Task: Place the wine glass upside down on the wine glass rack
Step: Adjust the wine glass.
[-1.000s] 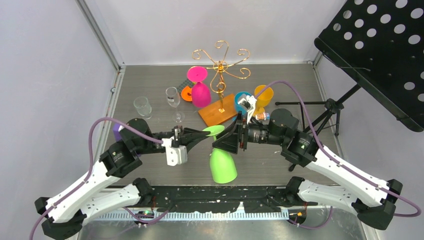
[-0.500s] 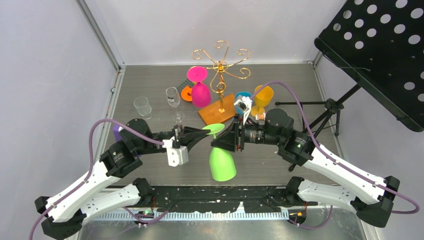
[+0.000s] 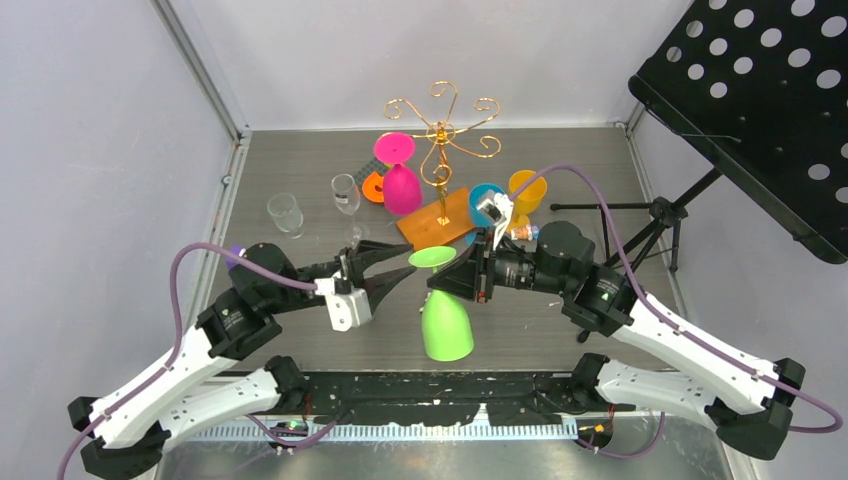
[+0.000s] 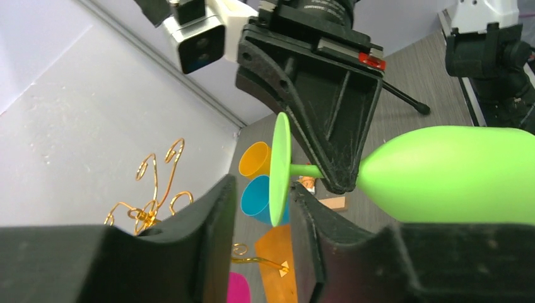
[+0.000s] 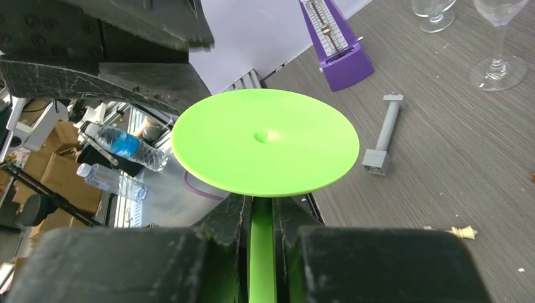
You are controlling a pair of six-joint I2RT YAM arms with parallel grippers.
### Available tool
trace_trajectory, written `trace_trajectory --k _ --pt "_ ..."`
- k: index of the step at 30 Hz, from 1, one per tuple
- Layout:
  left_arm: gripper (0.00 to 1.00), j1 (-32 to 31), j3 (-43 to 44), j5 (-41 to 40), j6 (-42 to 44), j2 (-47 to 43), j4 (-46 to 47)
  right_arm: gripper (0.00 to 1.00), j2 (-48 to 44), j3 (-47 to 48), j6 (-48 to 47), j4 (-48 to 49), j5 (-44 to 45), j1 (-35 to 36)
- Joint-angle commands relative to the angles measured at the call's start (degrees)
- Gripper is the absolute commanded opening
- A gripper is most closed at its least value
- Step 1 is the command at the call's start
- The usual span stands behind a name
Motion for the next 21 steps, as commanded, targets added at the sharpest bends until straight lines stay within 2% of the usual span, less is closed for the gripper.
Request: trace_trajectory --k 1,6,10,16,21 --pt "0.42 0.0 -1.5 -3.62 -2.62 -1.85 7.23 0.06 -3.4 -0.67 -0.49 1.05 4.38 0.27" --pt "0.58 -0.05 -3.4 -5.49 -5.39 -3.82 7.61 0.06 -7.09 -1.13 -3.08 -0.77 10.29 0.29" --pt "0.64 -0.03 -7.02 -8.97 -9.39 -6.58 10.49 0.06 -9.79 -0.65 -7.94 -3.86 17.45 0.27" --pt "0.64 -0.05 -9.17 -16.35 -17.63 -6.52 15.29 0.06 -11.19 2.33 -17.09 -9.14 33.87 -0.7" --pt "0.61 -0.05 -5.34 -21.27 -27.05 -1.97 12.36 0.05 -8.21 6.08 -25.02 -10.23 39.42 -5.35"
